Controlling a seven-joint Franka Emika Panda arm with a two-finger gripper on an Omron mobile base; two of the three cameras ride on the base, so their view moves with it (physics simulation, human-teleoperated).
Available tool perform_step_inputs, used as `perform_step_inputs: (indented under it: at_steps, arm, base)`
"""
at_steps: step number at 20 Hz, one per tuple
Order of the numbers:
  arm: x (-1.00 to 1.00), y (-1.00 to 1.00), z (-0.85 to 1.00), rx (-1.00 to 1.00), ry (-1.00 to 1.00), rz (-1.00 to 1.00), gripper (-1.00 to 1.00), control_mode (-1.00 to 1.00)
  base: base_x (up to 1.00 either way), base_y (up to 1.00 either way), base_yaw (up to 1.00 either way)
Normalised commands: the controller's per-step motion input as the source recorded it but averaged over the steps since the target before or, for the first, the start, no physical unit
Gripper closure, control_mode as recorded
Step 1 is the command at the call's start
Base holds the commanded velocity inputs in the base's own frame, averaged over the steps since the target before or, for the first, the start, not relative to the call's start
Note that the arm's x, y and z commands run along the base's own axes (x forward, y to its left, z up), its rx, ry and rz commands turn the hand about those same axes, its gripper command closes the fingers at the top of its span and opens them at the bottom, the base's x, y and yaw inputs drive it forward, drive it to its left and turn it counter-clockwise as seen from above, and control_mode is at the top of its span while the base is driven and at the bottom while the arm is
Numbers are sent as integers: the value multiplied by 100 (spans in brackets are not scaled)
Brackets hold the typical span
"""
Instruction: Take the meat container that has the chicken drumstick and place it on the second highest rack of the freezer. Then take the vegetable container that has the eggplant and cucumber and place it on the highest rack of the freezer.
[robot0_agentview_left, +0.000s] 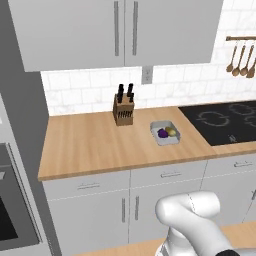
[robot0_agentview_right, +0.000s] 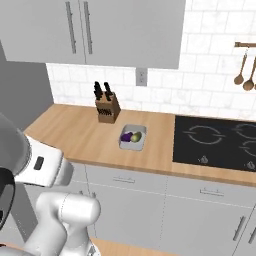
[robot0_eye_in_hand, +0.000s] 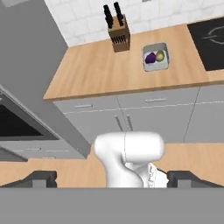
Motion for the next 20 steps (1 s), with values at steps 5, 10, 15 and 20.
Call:
perform_step_inputs:
  at_steps: [5,10,15,20]
  arm:
    - [89,-51,-10,41,19,-5,-100,-100]
    - [100,-12,-39,16,20,-17,-100,-100]
    - [72,15,-76,1,11,-33,-100,-100]
    - [41,-4,-44,14,8,-33,-100,-100]
  base:
    - [0,0,0]
    - [0,0,0]
    - [0,0,0]
    - [0,0,0]
